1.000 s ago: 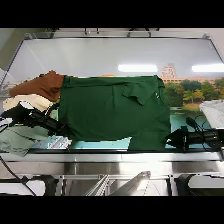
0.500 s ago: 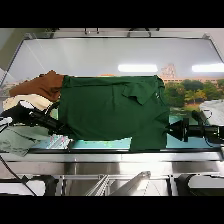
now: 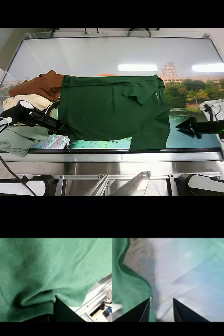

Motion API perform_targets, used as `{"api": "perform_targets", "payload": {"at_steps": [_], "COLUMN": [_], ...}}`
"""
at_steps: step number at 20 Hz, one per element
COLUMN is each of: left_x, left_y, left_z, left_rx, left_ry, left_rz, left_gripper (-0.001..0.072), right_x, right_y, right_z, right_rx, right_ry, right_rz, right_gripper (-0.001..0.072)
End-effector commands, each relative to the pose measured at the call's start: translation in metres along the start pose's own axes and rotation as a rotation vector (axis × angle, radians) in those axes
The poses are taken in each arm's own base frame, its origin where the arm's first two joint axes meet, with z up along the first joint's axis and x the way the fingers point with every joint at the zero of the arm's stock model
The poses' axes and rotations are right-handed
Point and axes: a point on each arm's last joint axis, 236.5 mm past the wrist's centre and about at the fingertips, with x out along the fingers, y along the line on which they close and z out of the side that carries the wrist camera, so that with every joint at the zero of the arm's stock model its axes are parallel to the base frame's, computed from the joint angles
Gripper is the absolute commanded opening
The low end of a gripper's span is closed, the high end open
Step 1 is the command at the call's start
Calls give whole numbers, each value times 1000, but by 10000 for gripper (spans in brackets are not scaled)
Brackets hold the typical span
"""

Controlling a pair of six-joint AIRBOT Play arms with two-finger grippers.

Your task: Fold the shirts.

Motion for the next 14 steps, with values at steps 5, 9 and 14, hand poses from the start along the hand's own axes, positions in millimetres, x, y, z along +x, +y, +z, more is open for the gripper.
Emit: {"api": "perform_targets", "payload": {"at_steps": [5,9,14], "left_x": [-1,-1,-1], "left_y": [8,7,6], "left_z": [16,16,16], "left_rx": [4,4,4], "left_ry": [-68,-68,-67], "left_rz": [31,31,26], "left_gripper": [28,28,28], "right_x": [29,60,69], "right_y": [21,32,53], "right_z": [0,-17,-45], "right_rx": [-135,-118,-108], "right_ry": [42,141,269], "right_rz": [-35,15,103], "right_gripper": [355,355,163]}}
